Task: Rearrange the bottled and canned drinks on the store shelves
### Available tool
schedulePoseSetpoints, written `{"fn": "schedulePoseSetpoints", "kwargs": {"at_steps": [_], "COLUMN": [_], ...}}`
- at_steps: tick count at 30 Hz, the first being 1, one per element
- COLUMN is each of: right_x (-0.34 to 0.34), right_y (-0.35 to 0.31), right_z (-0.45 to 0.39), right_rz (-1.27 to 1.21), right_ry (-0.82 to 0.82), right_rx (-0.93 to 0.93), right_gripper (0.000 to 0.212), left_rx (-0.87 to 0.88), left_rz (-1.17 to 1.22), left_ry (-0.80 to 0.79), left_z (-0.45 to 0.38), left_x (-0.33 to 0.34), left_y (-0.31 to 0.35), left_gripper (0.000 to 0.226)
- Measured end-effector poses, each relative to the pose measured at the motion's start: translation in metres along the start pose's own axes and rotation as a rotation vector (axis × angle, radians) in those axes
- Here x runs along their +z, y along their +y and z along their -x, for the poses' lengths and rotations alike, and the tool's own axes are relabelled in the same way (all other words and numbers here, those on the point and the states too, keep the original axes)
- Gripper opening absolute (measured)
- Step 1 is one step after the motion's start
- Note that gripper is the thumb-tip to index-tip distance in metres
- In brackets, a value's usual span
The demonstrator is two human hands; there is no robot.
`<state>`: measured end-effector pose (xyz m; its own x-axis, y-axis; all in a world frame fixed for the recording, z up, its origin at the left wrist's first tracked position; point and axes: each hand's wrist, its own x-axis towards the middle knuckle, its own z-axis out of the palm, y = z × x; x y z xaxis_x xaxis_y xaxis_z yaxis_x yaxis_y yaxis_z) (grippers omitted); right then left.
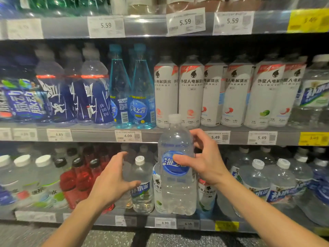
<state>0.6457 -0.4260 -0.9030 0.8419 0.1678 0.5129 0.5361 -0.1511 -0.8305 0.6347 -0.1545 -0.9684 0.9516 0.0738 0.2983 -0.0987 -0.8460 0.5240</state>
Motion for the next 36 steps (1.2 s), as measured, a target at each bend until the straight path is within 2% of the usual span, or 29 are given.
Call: {"fn": "schedulePoseSetpoints", "kwargs": {"at_steps": [2,6,11,13,17,19,25,28,36], "right_x": [-0.003,-0.009,-0.015,-0.016,-0.016,-0.015,-0.016,-0.017,-0.025], "right_y": [0.004,0.01,0.019,0.024,0.031,0.034,0.041,0.042,0.04], "right_z": [-0.002,-0.004,-0.002,-0.002,-0.002,-0.003,-0.004,-0.004,-0.008], "right_rz": [-0.017,-0.056,-0.085,-0.097,-0.128,-0.144,-0.167,-0.179,-0.238], "right_ry": [0.044,0.092,0.079,0.069,0.066,0.067,0.078,0.088,0.147], "right_rx": [-0.013,-0.037,-0.036,-0.024,0.005,0.023,0.047,0.05,0.055], "right_gripper": [0.064,0.064,0.064,0.065,0.071,0.072,0.069,0.068,0.063], "left_rx": [0.008,0.018,-0.023,-0.036,-0.029,-0.018,0.054,0.09,0.095], "left_rz": [-0.01,-0.067,-0.112,-0.113,-0.161,-0.188,-0.256,-0.177,-0.015], "left_ry": [-0.065,-0.225,-0.226,-0.25,-0.257,-0.228,-0.198,-0.209,-0.218], "left_z": [-0.005,-0.012,-0.021,-0.024,-0.022,-0.023,-0.031,-0.029,-0.019], "left_x": [0.003,0.014,0.022,0.024,0.032,0.034,0.026,0.024,0.02], "left_y": [0.0,0.002,0.003,0.002,0.006,0.005,0.001,-0.003,-0.008], "left_gripper": [0.117,0.127,0.139,0.13,0.092,0.083,0.096,0.071,0.067]}}
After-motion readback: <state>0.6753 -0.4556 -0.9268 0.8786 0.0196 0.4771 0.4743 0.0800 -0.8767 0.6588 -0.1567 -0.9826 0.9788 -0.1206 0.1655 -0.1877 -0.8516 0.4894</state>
